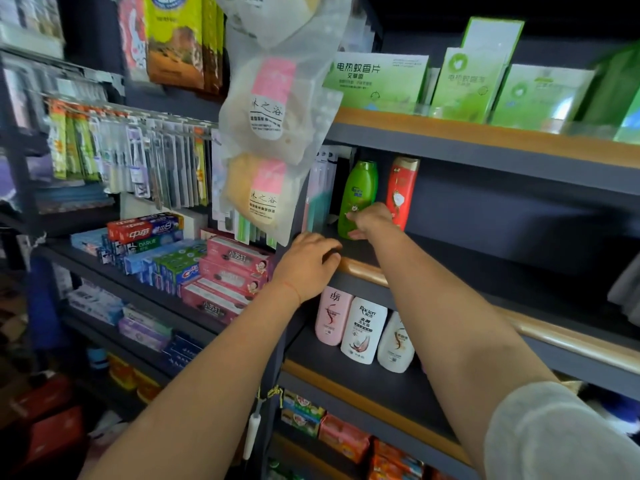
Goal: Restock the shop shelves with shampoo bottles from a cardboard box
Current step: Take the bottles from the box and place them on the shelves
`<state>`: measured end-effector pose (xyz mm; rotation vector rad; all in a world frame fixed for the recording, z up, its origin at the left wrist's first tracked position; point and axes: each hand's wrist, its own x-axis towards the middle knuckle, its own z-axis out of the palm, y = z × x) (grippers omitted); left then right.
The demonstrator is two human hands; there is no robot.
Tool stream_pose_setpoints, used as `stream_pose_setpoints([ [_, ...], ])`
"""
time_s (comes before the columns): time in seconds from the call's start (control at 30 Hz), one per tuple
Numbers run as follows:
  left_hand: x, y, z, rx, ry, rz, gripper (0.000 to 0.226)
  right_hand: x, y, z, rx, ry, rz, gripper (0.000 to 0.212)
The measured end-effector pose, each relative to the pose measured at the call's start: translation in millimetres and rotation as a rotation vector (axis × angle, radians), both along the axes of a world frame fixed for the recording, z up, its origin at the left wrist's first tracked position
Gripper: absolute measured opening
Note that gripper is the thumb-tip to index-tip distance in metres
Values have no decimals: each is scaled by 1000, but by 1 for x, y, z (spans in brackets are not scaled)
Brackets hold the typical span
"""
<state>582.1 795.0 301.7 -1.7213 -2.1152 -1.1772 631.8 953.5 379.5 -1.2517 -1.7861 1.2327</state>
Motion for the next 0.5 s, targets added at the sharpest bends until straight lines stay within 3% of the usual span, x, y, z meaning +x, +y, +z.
stream_pose_setpoints([
  [0.17, 0, 2, -2, 12, -4, 11, 32, 7, -3, 4, -18, 1, 9, 41],
  [0.3, 1, 4, -4, -9, 15, 18, 35, 24, -23, 6, 135, 126, 12, 42],
  [0.43, 5, -21, -29, 197, 126, 82, 44, 53, -79, -11, 210, 399, 173, 9],
  [0.5, 5, -48, -65, 257, 117, 140, 39, 63, -110, -37, 186, 429, 264, 12],
])
